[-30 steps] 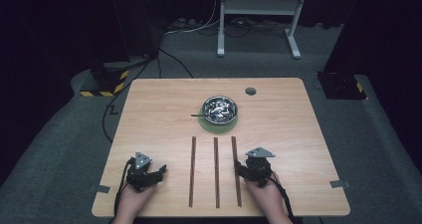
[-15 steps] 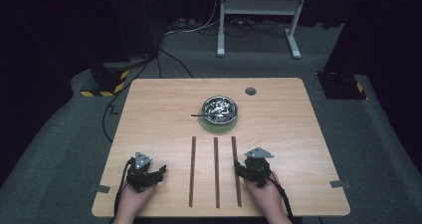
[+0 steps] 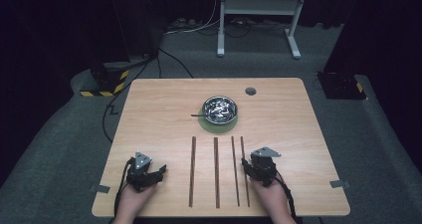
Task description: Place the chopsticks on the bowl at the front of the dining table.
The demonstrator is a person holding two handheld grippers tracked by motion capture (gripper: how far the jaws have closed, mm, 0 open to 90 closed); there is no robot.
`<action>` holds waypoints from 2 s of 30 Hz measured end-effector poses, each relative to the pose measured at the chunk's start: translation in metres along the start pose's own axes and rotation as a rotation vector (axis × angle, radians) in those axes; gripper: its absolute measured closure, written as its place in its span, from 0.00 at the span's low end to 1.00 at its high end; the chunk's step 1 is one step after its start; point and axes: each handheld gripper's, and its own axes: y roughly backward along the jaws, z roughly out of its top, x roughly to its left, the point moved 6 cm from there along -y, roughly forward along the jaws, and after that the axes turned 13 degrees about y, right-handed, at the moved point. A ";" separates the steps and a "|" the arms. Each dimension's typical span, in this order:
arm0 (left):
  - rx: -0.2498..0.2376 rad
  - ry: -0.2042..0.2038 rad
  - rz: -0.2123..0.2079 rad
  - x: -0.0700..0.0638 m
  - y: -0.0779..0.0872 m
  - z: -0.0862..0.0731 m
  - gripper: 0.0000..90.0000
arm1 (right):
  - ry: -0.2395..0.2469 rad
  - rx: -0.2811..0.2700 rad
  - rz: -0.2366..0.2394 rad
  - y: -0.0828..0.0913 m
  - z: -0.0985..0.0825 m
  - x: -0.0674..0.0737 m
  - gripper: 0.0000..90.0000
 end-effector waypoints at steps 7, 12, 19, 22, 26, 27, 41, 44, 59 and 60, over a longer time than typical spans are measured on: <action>0.000 -0.001 0.000 0.000 0.000 0.000 0.35 | -0.012 0.015 0.003 0.001 -0.003 -0.004 0.77; 0.000 -0.001 0.000 0.000 0.000 0.000 0.35 | -0.019 0.024 -0.003 0.003 -0.006 -0.011 0.83; 0.000 0.000 0.000 0.000 0.000 0.000 0.35 | -0.049 0.035 -0.009 0.007 -0.011 -0.025 0.89; 0.000 0.000 0.000 0.000 0.000 0.000 0.35 | -0.059 0.038 -0.012 0.009 -0.014 -0.035 0.92; 0.001 0.000 -0.001 0.000 0.000 0.000 0.35 | -0.066 0.041 -0.009 0.010 -0.015 -0.038 0.90; 0.000 -0.001 -0.001 0.000 0.000 0.000 0.35 | -0.063 0.041 -0.003 0.010 -0.015 -0.039 0.88; 0.002 0.000 -0.003 0.000 0.000 0.000 0.35 | -0.046 0.068 0.037 0.014 -0.016 -0.039 0.77; 0.002 -0.001 -0.003 0.000 0.000 0.000 0.35 | -0.038 0.071 0.027 0.013 -0.016 -0.038 0.80; 0.002 0.002 -0.007 0.000 0.000 0.000 0.35 | 0.023 0.083 -0.012 0.014 -0.016 -0.035 0.93; 0.002 0.001 -0.004 0.000 0.000 0.000 0.35 | 0.027 0.083 -0.014 0.013 -0.016 -0.035 0.93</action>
